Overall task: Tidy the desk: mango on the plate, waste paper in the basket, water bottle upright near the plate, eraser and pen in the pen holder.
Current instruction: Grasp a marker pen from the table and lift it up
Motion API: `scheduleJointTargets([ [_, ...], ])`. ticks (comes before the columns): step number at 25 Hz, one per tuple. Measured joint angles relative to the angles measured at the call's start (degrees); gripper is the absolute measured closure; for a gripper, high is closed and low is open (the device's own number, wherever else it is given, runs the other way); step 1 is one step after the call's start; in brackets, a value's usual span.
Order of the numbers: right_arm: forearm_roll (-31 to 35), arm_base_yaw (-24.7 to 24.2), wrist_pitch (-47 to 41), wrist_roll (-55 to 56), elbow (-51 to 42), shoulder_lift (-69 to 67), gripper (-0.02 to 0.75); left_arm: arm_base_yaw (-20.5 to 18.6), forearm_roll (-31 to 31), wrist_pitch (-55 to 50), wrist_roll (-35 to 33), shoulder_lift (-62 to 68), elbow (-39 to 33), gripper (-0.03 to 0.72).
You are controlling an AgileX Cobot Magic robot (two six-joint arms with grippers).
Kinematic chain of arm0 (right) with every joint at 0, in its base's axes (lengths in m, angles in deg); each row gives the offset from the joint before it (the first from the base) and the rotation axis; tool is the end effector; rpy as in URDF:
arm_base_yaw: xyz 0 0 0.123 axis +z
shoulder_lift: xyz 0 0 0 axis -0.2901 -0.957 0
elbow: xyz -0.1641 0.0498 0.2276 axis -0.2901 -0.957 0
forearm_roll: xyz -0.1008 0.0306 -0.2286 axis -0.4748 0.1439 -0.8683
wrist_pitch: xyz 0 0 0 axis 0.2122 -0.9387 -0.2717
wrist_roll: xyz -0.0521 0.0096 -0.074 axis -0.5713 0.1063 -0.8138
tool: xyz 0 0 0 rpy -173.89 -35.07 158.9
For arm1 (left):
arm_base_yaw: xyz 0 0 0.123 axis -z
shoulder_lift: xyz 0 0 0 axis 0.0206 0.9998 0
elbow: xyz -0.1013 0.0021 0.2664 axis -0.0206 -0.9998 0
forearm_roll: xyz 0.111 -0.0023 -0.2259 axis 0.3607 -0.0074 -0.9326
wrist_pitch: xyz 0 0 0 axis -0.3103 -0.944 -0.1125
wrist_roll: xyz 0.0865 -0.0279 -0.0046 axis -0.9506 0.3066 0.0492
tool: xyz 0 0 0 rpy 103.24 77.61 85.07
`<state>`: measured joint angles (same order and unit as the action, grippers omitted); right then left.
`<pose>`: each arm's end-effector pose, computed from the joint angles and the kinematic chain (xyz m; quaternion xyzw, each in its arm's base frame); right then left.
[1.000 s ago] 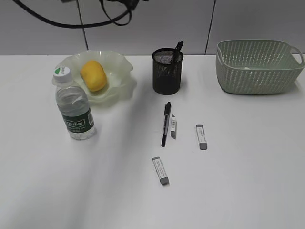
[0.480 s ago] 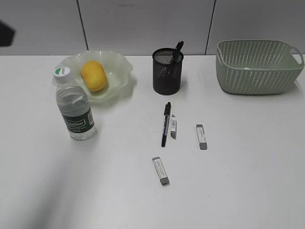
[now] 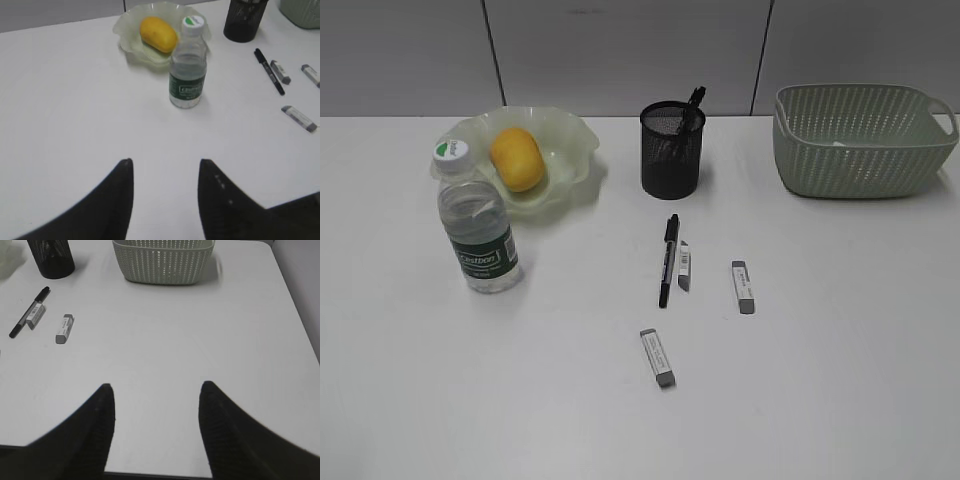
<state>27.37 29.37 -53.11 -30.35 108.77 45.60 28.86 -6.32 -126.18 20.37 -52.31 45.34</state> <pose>-0.0048 -0.0092 0.2817 -0.0449 0.8420 0.0366 0.5363 0.0201 0.0069 0.3011 0.1165 0.8552 -0.0930 0.4964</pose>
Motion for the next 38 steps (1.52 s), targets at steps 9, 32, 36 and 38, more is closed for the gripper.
scheduleJointTargets([
  [9, 0.02, 0.00, 0.06, 0.00, 0.00, 0.00, 0.303, 0.00, -1.20, -1.74, -0.60, -9.44, -1.99, 0.366],
  [32, 6.48, 0.00, 8.35, -2.26, 2.60, -29.19, 0.349, -18.52, -1.23, -1.69, -0.81, -9.44, -1.99, 0.406],
  [36, 6.72, 0.00, 14.08, -2.33, 5.58, -45.74, 0.349, -19.19, -1.23, -1.69, -0.81, -9.44, -1.99, 0.407],
  [38, 6.84, 0.00, 16.73, -2.37, 7.87, -53.13, 0.351, -19.21, -1.23, -1.69, -0.81, -9.44, -1.99, 0.408],
])
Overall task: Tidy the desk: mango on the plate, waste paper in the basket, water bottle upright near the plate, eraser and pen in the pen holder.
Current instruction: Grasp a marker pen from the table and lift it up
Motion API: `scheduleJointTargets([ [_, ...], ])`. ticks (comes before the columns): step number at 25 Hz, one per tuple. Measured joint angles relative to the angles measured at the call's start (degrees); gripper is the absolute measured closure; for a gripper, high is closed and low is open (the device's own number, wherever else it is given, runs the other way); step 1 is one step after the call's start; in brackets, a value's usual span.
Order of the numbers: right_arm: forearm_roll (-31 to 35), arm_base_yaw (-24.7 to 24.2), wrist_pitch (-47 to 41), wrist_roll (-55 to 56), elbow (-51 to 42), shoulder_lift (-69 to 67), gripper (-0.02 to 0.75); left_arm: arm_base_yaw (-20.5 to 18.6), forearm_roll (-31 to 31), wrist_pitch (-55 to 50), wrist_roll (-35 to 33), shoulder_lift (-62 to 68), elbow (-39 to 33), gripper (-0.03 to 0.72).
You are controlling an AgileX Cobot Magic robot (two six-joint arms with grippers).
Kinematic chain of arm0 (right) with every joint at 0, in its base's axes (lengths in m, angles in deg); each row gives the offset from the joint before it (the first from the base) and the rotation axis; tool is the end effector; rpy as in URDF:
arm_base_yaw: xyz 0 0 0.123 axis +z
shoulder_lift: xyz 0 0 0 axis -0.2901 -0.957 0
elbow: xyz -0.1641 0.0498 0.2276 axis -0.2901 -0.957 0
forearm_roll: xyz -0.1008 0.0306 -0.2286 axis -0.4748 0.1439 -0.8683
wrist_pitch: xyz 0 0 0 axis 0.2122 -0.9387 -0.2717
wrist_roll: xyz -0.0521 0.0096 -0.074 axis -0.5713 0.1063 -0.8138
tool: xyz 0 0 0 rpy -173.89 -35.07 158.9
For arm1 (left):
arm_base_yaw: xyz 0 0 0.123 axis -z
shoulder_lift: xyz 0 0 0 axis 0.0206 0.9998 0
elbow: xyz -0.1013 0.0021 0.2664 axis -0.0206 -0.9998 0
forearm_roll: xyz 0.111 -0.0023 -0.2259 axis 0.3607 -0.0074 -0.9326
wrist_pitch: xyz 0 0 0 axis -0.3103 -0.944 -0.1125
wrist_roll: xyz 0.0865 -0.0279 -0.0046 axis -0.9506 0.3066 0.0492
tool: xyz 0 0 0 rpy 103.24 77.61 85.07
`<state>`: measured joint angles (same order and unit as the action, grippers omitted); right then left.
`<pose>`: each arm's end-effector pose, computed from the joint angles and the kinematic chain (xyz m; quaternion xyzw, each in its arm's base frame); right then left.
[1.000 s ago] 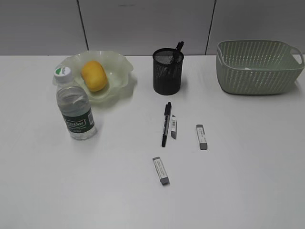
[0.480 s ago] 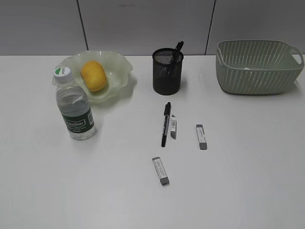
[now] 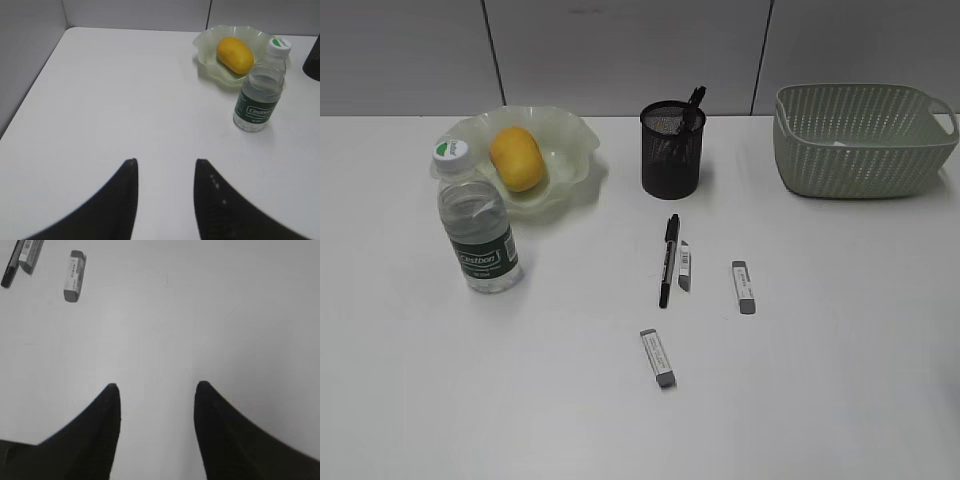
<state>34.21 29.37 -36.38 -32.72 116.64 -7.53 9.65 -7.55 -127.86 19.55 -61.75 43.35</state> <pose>0.1599 0.0367 0.2730 -0.0681 0.9478 0.0517 0.3071 -0.0086 0.0166 0.2889 -0.0286 0.8376 -0.0251 0.5450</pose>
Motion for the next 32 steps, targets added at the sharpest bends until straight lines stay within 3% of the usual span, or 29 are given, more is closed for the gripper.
scheduleJointTargets([
  [8, 1.96, 0.00, 8.33, 0.00, 9.90, -21.91, 0.352, -0.05, 0.00, 0.00, 0.00, 0.00, 0.00, 0.442],
  [14, 4.97, 1.16, 9.29, 0.00, 17.78, -34.72, 0.353, -0.05, 0.00, 0.00, 0.00, 0.00, 0.00, 0.447],
  [24, 5.32, 11.53, 8.38, 7.58, 34.35, -53.68, 0.353, -0.05, 0.00, 0.00, 0.00, 0.00, 0.00, 0.447],
  [32, 2.45, 18.32, -1.62, 14.07, 53.49, -69.29, 0.353, -0.05, 0.00, 0.00, 0.00, 0.00, 0.00, 0.449],
])
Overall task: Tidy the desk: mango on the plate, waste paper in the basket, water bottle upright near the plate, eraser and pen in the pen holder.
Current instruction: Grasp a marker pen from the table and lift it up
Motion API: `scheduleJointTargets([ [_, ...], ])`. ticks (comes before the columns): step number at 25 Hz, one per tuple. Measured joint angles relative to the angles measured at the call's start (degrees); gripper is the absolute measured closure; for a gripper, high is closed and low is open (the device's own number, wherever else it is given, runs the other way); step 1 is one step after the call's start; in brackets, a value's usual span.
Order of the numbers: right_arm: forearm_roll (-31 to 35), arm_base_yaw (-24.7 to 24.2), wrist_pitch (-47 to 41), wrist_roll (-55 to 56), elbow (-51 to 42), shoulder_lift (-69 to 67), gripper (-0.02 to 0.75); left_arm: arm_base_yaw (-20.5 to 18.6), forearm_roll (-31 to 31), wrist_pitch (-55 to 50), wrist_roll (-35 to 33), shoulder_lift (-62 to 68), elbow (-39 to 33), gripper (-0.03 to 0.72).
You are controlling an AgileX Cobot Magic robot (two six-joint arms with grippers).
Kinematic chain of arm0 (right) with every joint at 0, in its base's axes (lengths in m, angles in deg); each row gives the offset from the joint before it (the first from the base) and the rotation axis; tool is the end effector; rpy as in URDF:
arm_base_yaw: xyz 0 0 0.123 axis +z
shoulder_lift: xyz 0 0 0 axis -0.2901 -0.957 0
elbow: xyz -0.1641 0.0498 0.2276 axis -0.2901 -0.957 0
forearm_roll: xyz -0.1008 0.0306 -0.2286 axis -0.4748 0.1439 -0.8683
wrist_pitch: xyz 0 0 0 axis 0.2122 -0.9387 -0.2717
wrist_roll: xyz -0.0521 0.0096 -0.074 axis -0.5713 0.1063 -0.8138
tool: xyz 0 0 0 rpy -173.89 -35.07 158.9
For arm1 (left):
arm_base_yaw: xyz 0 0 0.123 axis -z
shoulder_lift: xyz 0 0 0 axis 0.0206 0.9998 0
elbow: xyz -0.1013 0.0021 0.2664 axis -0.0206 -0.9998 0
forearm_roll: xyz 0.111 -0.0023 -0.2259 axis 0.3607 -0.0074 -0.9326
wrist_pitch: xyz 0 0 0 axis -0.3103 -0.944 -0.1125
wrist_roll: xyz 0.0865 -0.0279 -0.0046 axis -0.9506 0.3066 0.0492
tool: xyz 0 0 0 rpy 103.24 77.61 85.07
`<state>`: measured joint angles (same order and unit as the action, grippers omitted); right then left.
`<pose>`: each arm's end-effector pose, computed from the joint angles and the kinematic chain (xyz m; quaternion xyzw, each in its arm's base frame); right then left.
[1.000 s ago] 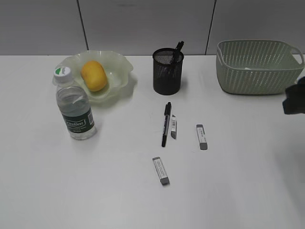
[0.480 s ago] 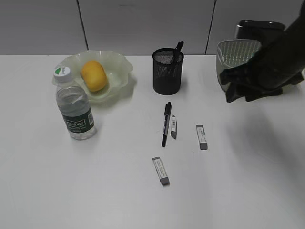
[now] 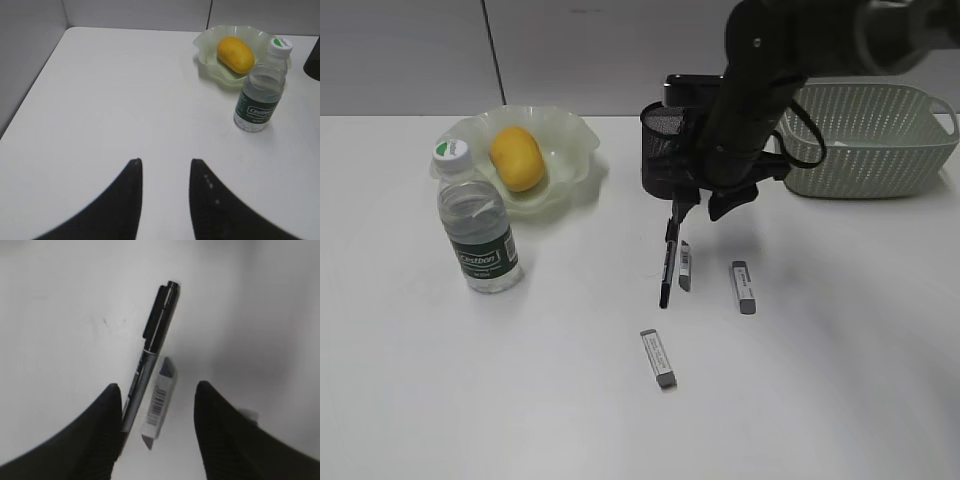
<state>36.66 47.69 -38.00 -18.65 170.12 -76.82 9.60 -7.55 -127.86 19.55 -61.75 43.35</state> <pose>0.3811 0.2320 0.1638 -0.0939 0.9817 0.0897 0.1390 -0.0086 0.0166 0.2889 -0.0289 0.8376 -0.0249 0.5450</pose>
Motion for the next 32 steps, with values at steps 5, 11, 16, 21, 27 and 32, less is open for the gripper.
scheduleJointTargets([
  [5, -2.77, 1.48, -6.08, 3.50, 10.79, -8.69, 0.353, 0.00, 0.00, 0.00, 0.00, 0.00, 0.00, 0.449],
  [11, -3.46, 1.52, -8.92, 4.28, 17.90, -15.31, 0.353, 0.00, 0.00, 0.00, 0.00, 0.00, 0.00, 0.448],
  [16, -3.46, 1.52, -9.12, 5.10, 19.00, -17.52, 0.366, 0.00, 0.00, 0.00, 0.00, 0.00, 0.00, 0.449],
  [21, -3.82, 1.52, -9.19, 5.16, 19.52, -17.99, 0.531, 0.00, 0.00, 0.00, 0.00, 0.00, 0.00, 0.456],
  [27, -3.46, 2.36, -9.19, 1.50, 21.44, -16.99, 0.611, 0.00, 0.00, 0.00, 0.00, 0.00, 0.00, 0.458],
  [32, -6.86, 5.77, -4.42, 1.39, 21.77, -8.43, 0.612, 0.00, 0.00, 0.00, 0.00, 0.00, 0.00, 0.458],
])
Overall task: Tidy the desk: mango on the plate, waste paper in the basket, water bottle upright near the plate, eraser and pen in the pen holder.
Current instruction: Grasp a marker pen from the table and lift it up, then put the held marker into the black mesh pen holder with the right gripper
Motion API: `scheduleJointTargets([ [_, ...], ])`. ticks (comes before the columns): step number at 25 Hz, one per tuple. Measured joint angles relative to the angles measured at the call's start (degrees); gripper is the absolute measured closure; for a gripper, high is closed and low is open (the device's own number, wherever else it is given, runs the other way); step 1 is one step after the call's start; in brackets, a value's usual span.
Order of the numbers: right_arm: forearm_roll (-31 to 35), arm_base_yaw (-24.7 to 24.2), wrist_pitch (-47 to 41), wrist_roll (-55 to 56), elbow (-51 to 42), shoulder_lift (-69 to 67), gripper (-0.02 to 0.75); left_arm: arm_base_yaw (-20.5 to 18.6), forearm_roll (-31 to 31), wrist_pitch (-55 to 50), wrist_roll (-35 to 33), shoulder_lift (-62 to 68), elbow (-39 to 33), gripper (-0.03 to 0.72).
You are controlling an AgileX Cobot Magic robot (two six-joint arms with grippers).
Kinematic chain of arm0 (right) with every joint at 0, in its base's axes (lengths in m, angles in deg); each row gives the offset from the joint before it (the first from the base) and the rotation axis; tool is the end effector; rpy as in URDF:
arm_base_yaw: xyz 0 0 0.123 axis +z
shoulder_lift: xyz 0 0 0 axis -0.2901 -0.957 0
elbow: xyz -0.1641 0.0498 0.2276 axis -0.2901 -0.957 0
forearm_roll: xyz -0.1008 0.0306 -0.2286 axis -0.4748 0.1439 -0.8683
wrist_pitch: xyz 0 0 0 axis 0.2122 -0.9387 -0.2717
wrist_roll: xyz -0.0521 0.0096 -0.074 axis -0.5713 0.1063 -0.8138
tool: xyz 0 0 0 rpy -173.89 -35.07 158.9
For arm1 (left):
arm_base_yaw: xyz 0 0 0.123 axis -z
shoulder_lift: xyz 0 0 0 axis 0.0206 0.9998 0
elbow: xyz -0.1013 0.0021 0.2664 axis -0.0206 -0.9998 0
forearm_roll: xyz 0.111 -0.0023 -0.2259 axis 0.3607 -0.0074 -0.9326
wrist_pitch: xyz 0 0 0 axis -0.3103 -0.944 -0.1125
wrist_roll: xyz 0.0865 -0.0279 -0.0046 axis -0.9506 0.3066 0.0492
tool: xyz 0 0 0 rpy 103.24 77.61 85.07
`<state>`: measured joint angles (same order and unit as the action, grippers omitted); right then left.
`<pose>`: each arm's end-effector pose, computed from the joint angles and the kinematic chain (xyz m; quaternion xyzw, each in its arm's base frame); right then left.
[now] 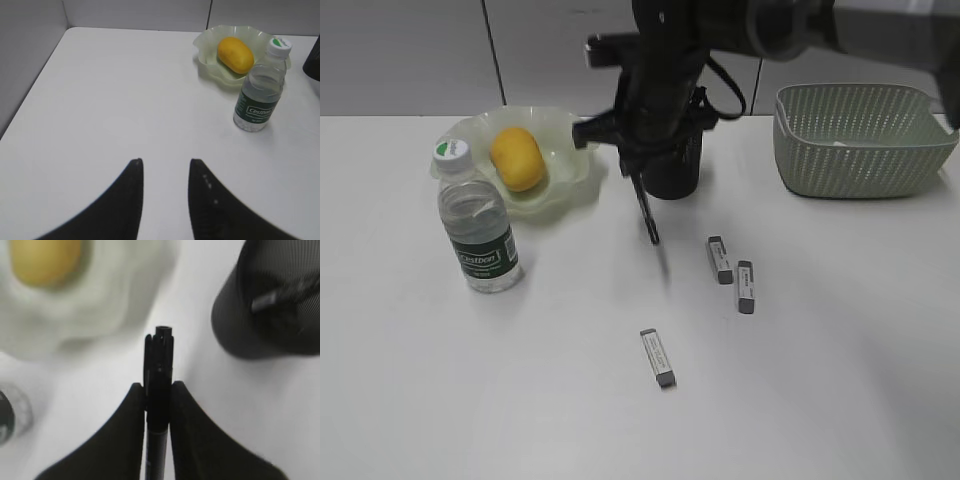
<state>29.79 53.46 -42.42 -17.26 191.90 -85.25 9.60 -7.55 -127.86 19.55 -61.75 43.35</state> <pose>0.4072 0.2973 0.1969 -0.1598 0.9572 0.0889 0.2244 -0.0086 0.0166 0.2889 -0.0289 0.8376 -0.0249 0.5450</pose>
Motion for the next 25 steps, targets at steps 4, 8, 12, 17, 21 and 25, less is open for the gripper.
scheduleJointTargets([
  [4, -14.23, 0.74, 12.39, 7.72, -4.07, 8.59, 0.612, 0.00, 0.00, 0.00, 0.00, 0.00, 0.00, 0.458],
  [8, -42.02, -1.30, 41.86, 24.98, -21.71, 18.98, 0.612, 0.00, 0.00, 0.00, 0.00, 0.00, 0.00, 0.458],
  [12, -45.89, -5.67, 57.35, 28.19, -32.91, 20.88, 0.612, 0.00, 0.00, 0.00, 0.00, 0.00, 0.00, 0.458],
  [17, -27.19, -12.01, 65.84, 13.69, -34.59, 18.89, 0.612, 0.00, 0.00, 0.00, 0.00, 0.00, 0.00, 0.458],
  [21, -6.82, -12.76, 76.12, -8.15, -34.59, 18.15, 0.612, 0.00, 0.00, 0.00, 0.00, 0.00, 0.00, 0.458],
  [25, 0.78, -12.76, 84.84, -15.77, -34.59, 14.27, 0.612, 0.00, 0.00, 0.00, -0.04, 0.00, 0.00, 0.458],
])
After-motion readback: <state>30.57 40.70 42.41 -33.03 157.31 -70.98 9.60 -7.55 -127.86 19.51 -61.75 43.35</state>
